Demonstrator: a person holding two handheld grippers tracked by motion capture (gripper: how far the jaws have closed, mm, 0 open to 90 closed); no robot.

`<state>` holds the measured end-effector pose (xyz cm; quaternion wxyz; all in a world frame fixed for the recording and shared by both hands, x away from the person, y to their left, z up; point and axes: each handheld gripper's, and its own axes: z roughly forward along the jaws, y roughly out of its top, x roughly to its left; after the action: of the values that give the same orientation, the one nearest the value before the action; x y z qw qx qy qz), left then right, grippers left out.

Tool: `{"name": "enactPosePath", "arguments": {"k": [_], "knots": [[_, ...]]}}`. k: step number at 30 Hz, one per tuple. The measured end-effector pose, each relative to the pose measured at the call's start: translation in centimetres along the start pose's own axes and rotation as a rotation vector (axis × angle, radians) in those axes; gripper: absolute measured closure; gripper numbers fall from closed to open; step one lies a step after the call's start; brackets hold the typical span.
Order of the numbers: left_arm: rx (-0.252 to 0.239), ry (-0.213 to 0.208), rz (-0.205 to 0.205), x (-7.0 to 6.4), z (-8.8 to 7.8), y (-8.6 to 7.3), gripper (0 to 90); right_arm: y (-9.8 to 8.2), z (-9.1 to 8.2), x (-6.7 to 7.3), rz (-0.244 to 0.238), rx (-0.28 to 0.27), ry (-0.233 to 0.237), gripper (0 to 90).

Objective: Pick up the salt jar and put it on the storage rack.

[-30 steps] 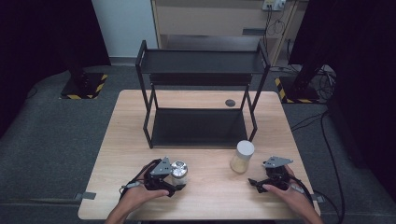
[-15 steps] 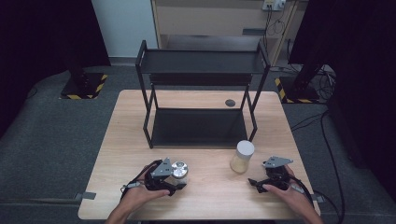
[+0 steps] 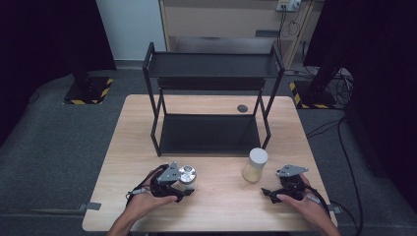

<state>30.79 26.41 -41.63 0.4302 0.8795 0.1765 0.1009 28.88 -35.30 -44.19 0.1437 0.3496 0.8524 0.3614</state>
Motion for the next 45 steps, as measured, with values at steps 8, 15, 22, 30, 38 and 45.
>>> {"name": "enactPosePath", "arguments": {"k": [8, 15, 22, 30, 38, 45], "knots": [[0.000, 0.017, 0.016, 1.7, -1.9, 3.2, 29.7, 0.0, 0.0, 0.0, 0.000, 0.000, 0.000, 1.2], [-0.017, 0.037, 0.008, 4.0, -3.6, 5.7, 29.7, 0.0, 0.0, 0.0, -0.001, 0.001, 0.000, 1.2], [0.023, 0.035, 0.024, 5.6, -4.0, 7.7, 29.7, 0.0, 0.0, 0.0, -0.001, 0.001, 0.000, 1.2], [0.003, 0.010, 0.042, 7.1, -4.5, 10.1, 29.7, 0.0, 0.0, 0.0, -0.002, 0.001, 0.001, 1.2], [-0.001, -0.008, 0.069, 8.1, -5.7, 13.0, 29.7, 0.0, 0.0, 0.0, -0.002, 0.001, 0.001, 1.2], [-0.022, 0.007, 0.059, 9.0, -7.7, 15.6, 29.7, 0.0, 0.0, 0.0, -0.002, 0.001, 0.002, 1.2]]}}
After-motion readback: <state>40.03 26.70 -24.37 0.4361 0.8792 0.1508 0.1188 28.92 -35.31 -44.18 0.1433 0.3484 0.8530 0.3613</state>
